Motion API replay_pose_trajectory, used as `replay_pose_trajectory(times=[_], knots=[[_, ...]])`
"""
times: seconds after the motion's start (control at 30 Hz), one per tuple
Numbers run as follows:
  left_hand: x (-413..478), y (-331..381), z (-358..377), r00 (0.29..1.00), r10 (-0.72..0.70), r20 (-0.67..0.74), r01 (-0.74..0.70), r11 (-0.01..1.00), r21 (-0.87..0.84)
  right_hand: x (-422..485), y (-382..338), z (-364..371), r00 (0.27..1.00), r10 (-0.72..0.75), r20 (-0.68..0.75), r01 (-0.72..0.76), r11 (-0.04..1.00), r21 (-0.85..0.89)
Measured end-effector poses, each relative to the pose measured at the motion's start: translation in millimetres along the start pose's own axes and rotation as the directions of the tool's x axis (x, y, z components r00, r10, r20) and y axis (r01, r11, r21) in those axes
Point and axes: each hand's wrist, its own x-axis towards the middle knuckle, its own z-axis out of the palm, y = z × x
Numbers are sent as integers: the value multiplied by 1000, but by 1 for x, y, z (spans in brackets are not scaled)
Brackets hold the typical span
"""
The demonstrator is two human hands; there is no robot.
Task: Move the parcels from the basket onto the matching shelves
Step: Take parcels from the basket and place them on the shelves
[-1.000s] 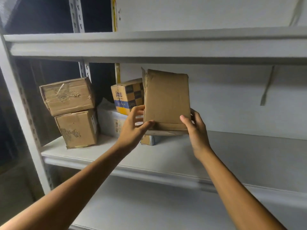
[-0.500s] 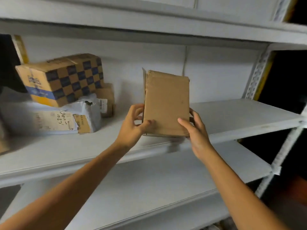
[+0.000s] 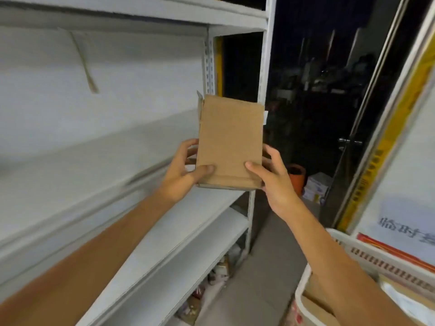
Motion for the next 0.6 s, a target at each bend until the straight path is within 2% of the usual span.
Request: replay_pose_trajectory(times=[0.27,0.4,0.5,0.6], knots=[[20,-40,161,952,-113,285,134,989,-57,-41,27,-152,966,21,-256,-77,974,-211],[24,-69,223,881,-187,433,219,975,-25,-69,48,-204,936,69,-344,-179,937,-300],[21,-96,270,829,-225,512,248,969,25,-91,72,-235,893,141,-427,-280,917,-283],[15,-123,317,740,-269,616,305,951,49,-113,95,-264,826,213,-522,-376,898,-229]])
